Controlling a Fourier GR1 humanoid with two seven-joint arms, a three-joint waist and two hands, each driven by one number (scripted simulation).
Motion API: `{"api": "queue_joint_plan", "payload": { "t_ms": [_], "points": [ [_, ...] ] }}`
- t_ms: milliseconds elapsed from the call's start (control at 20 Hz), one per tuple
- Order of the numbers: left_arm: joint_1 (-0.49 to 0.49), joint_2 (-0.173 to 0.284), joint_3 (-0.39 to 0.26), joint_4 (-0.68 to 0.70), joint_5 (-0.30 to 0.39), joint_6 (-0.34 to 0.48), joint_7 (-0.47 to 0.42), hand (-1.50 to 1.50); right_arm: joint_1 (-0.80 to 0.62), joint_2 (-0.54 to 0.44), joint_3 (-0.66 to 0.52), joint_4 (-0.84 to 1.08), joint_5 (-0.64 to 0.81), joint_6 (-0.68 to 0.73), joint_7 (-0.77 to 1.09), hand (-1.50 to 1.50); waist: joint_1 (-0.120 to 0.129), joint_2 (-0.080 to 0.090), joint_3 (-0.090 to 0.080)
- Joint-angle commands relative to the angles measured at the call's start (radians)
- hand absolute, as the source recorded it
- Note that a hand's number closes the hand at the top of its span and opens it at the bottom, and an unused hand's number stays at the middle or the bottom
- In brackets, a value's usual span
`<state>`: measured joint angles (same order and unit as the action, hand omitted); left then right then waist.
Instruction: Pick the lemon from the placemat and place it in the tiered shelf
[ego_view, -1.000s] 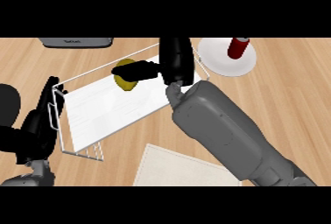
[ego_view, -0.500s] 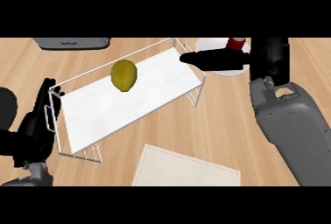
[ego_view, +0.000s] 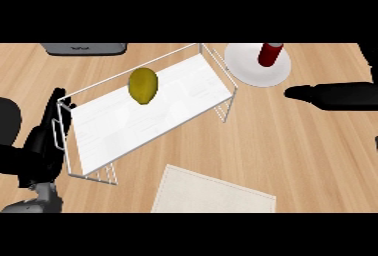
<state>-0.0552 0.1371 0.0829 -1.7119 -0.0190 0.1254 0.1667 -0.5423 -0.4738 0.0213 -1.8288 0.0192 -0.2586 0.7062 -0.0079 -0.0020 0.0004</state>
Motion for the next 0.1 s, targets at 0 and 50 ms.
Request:
{"api": "queue_joint_plan", "payload": {
  "t_ms": [0,50],
  "points": [
    [0.038,-0.013,-0.011,-0.036,-0.012,0.005,0.003,0.00,0.137,-0.023,-0.115,-0.039,-0.097,0.093,-0.134,-1.50,0.005,0.001,0.000],
    [0.094,0.023,0.045,-0.044,0.072,-0.069,-0.050,0.00,0.043,-0.060,-0.141,-0.039,-0.124,0.121,-0.032,-1.50,0.010,0.000,-0.001]
  ]
}}
